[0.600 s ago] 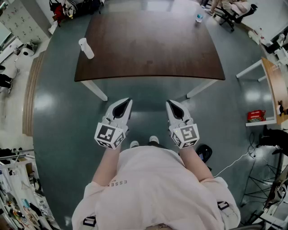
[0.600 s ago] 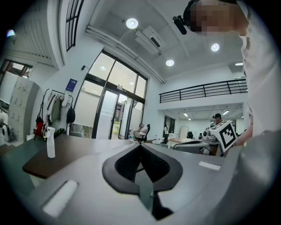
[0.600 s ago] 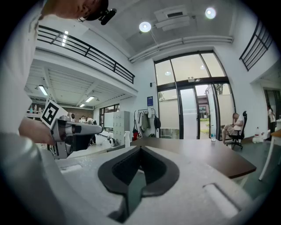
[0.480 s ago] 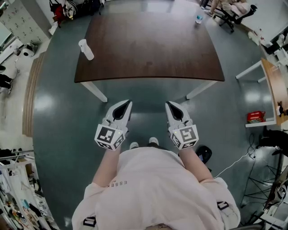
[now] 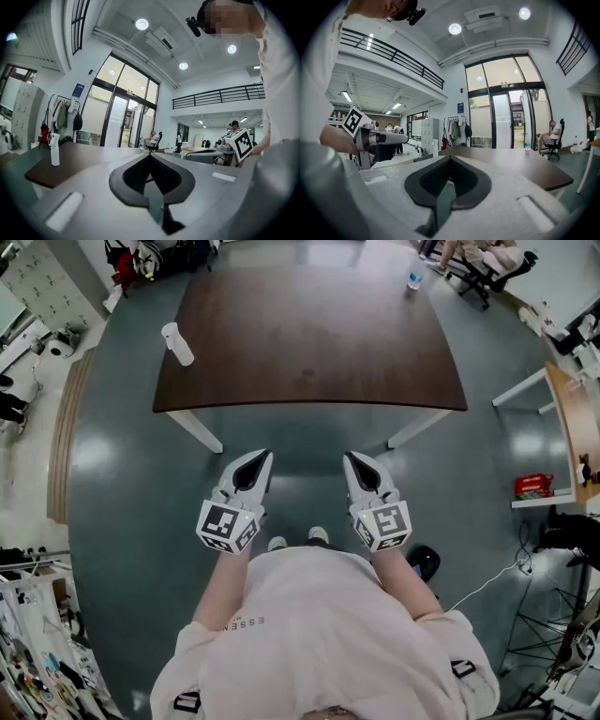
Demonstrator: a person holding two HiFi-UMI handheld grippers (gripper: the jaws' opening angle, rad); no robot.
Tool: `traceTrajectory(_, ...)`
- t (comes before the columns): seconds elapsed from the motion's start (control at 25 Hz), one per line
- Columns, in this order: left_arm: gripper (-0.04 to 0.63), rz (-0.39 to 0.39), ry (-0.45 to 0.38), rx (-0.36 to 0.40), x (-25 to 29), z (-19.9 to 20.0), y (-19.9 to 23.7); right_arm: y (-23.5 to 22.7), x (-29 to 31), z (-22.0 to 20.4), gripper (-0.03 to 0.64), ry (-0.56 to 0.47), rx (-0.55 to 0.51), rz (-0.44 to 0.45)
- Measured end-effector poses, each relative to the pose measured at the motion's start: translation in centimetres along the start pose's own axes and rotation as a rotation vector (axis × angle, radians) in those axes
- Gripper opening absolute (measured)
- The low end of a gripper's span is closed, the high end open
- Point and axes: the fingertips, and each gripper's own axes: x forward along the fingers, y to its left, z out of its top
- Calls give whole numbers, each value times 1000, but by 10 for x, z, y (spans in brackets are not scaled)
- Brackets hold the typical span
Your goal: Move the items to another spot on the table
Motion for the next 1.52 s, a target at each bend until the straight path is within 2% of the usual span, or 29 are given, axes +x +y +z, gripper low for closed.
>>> traceTrajectory(0.24, 15, 46, -6, -7, 10, -4, -6, -21, -4, 0, -11, -22, 13, 8)
traceTrajectory(0.48, 15, 139, -34, -13, 22, -10, -11, -47, -5, -8, -11, -9, -9, 79)
traceTrajectory(0.84, 15, 282, -64, -27, 2, -12, 33, -39, 43, -13, -11, 33, -47, 188)
traceTrajectory(1.12, 15, 343, -77, -32, -21, -5, 130, 4, 132, -4, -11, 23, -45, 230)
traceTrajectory(1.36, 15, 349, -76, -26, -39, 24, 245, 61, 235, 22, -11, 17, -43, 239)
traceTrajectory(1.52, 15, 343, -74, -18, -56, 39, 322, 102, 305, 31, 16, 25, -42, 233)
